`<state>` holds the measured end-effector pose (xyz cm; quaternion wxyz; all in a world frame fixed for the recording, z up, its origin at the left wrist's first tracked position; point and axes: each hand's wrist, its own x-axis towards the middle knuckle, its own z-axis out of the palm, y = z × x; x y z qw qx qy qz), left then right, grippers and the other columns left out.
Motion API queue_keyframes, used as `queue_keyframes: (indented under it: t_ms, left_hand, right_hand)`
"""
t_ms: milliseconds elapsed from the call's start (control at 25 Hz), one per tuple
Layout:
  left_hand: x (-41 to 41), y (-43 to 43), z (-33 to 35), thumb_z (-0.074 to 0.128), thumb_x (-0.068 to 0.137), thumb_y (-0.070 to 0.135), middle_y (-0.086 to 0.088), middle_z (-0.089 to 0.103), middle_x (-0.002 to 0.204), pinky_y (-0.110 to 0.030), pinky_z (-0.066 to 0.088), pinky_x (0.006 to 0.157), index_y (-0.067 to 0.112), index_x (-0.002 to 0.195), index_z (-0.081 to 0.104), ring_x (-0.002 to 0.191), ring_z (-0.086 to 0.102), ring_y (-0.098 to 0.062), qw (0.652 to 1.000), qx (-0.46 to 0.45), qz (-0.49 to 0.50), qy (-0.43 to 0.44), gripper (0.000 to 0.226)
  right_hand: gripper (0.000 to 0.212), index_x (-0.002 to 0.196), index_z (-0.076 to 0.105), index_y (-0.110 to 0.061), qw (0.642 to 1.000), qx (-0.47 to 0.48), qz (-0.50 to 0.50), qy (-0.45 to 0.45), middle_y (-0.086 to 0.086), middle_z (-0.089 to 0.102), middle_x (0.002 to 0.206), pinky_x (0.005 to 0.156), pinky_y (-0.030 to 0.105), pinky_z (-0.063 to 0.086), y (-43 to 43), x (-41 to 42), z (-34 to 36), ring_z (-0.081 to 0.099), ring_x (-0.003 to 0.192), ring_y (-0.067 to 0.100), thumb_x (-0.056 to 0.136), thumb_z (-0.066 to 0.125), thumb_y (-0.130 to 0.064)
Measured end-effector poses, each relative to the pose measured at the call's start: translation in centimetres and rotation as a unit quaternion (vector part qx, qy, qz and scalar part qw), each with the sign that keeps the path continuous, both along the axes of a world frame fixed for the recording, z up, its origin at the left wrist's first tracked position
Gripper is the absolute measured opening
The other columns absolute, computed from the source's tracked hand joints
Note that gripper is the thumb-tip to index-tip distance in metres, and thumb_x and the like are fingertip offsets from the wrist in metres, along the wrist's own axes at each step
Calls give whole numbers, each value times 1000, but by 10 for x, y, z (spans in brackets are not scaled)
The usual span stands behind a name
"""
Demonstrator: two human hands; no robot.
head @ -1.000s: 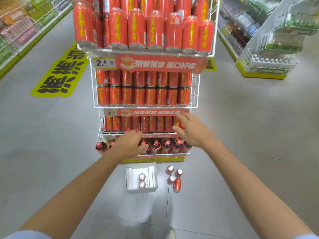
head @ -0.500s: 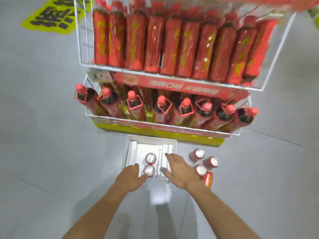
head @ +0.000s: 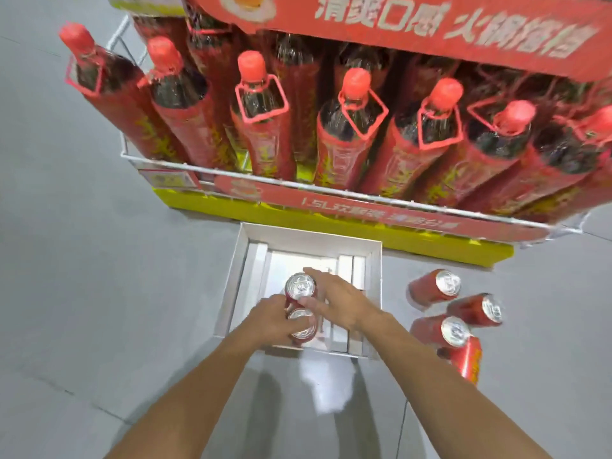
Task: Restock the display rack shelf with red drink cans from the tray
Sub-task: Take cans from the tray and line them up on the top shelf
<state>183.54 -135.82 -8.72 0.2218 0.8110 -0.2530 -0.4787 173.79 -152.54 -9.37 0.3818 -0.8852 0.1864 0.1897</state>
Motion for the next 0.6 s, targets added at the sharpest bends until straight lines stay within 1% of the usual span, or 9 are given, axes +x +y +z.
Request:
queue_keyframes:
  t_ms: [40,120,200,280,400,440,520,600]
  left_hand:
    - [5,4,-2,77,84,46,6,73,92,-27,54,74,27,100,67,88,71,-14,999,-14,18,37,27]
    - [17,10,-4,80,86,37,-3,76,92,-34,61,77,18,100,74,81,73,-15,990,-40,83,109,25]
    - [24,14,-7,78,88,37,-10,79,100,-39,63,82,16,106,77,89,76,-20,975,-57,137,166,27]
    - [28,15,-8,78,88,38,-12,78,108,-47,61,90,16,112,77,100,76,-26,960,-73,174,209,32]
    - [32,16,2,79,88,33,-19,76,114,-55,58,95,11,118,75,105,75,-33,934,-99,237,249,38]
    - [36,15,11,78,88,30,-21,75,115,-56,58,95,8,119,74,104,75,-35,930,-104,245,253,38]
    - [45,13,49,79,88,26,-21,75,114,-56,59,93,5,119,73,103,75,-35,936,-110,224,249,38]
    - [57,11,111,81,87,23,-19,76,107,-57,60,89,3,118,69,98,76,-32,943,-114,194,246,38]
  right_hand:
    - [68,158,41,-23,999,23,-17,-17,1,58,153,114,39,44,0,-1,-3,55,137,23,101,61,-54]
    - [58,148,51,-23,995,54,-58,-54,-3,67,138,107,41,50,-3,-1,-8,64,123,19,99,64,-53]
    - [55,140,58,-22,986,79,-118,-85,-5,71,128,103,43,54,-8,0,-14,68,114,15,97,64,-57]
    - [51,134,61,-23,978,82,-166,-99,-5,74,120,99,44,56,-10,2,-18,70,108,14,97,61,-58]
    - [50,131,62,-26,971,67,-199,-115,-8,75,114,96,44,57,-13,1,-12,71,104,12,96,59,-63]
    - [51,131,63,-27,970,61,-203,-121,-8,75,115,96,42,57,-15,-1,-1,71,105,11,97,58,-63]
    - [47,133,64,-26,965,54,-215,-142,-10,75,116,97,34,56,-18,-7,35,71,107,9,99,61,-58]
    - [38,130,67,-26,957,53,-234,-165,-12,76,112,93,28,55,-20,-15,100,71,104,5,100,66,-50]
